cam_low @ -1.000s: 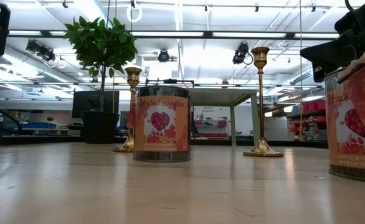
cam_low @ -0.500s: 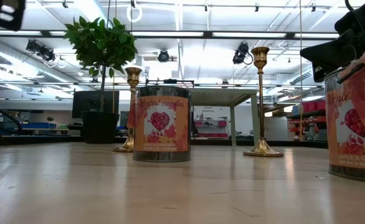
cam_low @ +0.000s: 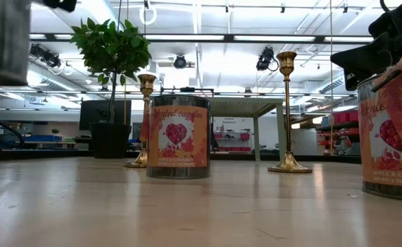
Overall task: Pick & Place candle stick holders
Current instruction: Put the bottom silver scented candle on the shelf
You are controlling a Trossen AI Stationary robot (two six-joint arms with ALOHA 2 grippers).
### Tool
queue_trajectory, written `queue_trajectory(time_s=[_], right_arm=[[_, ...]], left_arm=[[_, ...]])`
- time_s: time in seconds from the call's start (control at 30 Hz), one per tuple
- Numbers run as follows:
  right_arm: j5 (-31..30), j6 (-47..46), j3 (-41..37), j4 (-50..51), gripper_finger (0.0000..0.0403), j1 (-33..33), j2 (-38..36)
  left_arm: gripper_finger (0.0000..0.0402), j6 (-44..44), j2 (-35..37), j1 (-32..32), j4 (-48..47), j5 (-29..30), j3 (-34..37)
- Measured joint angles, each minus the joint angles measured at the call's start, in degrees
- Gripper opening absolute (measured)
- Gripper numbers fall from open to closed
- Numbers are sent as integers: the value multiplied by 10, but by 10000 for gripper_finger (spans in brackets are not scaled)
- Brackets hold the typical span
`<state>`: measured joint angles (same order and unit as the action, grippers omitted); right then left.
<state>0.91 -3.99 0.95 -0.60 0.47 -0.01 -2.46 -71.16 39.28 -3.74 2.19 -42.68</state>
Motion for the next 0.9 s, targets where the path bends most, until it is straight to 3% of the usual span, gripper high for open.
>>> queue_trajectory(time_s=[0.57, 0.9], right_arm=[[0, 0, 0, 0, 3, 0, 0], [0, 0, 0, 0, 3, 0, 0]], left_arm=[[374, -87, 0, -100, -188, 3, -169], [374, -92, 0, -190, -213, 9, -217]])
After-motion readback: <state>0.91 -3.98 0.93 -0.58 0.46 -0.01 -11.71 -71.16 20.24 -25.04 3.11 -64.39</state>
